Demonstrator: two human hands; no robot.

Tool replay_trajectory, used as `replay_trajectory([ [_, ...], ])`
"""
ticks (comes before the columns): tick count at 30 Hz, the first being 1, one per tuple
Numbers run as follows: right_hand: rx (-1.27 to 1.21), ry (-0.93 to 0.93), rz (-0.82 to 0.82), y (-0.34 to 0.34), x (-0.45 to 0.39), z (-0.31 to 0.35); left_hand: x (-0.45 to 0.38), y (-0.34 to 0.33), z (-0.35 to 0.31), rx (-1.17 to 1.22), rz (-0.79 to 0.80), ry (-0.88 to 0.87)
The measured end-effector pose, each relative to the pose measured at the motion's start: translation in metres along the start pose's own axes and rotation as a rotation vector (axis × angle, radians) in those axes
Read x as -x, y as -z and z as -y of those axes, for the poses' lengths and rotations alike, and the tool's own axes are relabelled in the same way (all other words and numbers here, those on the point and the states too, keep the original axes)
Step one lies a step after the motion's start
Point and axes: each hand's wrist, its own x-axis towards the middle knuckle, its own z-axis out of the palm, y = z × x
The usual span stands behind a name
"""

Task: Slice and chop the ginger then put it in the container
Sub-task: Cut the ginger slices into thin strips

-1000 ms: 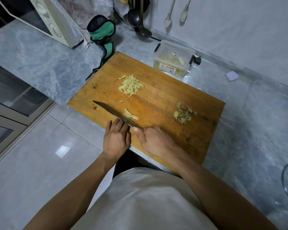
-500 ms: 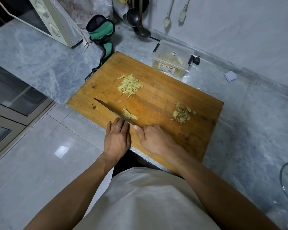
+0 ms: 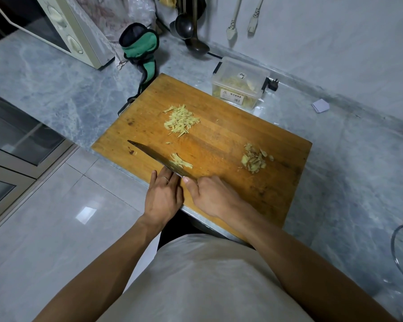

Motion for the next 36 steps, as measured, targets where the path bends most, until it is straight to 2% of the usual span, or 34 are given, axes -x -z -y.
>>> replay_trajectory([
  [19, -0.016, -0.038, 0.020, 0.003, 0.001, 0.004, 0.002, 0.005, -0.009, 0.038, 0.044, 0.108],
  [24, -0.033, -0.013, -0.003, -0.004, 0.002, 0.001, 0.003, 0.008, -0.009, 0.120, 0.039, 0.122],
  [27, -0.061, -0.014, 0.008, -0.001, 0.001, -0.005, 0.005, 0.006, -0.005, 0.306, 0.008, 0.169],
  [32, -0.019, 0.000, -0.032, 0.011, 0.007, -0.025, -0.002, 0.032, -0.006, 0.718, -0.186, 0.545],
  [36, 0.166, 0.076, -0.158, 0.021, 0.015, -0.047, -0.010, 0.052, 0.001, 0.755, -0.447, 0.633],
])
